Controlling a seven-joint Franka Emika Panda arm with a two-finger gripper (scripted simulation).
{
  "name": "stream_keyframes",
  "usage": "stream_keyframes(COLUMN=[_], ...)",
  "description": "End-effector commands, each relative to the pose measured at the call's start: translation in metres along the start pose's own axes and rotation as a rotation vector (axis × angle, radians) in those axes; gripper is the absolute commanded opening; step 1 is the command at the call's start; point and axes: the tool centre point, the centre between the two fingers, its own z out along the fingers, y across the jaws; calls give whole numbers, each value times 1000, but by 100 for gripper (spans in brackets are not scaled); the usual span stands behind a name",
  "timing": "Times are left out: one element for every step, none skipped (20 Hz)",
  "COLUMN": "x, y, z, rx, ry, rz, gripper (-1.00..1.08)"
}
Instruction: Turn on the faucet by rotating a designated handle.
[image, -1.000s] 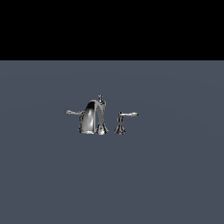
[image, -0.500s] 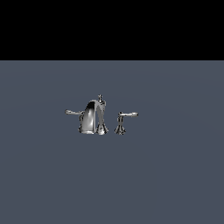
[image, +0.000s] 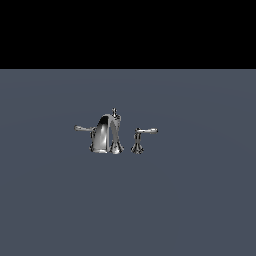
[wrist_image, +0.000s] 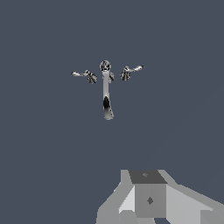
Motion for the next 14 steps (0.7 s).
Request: stream_keyframes(x=[11, 17, 22, 28, 34, 41, 47, 54, 61, 67, 74, 80, 86, 92], y=[-6, -9, -12, -16, -20, -23, -27, -32, -36, -40, -44, -48, -52, -57], z=[6, 9, 12, 16, 20, 24, 29, 34, 39, 45, 50, 56, 62, 68], rx=[24, 34, 45, 56, 67, 78, 89, 99, 108, 116, 124, 131, 137, 142], ry=[-11, -17, -23, -29, -37, -45, -53, -62, -71, -80, -89, -98, -107, -116], rz=[34, 50, 68, 87, 108, 131, 155, 180, 205, 231, 257, 284, 311, 338], gripper=[-100, -100, -100, -100, -100, -100, -100, -100, -100, -100, -100, -100, -100, -100])
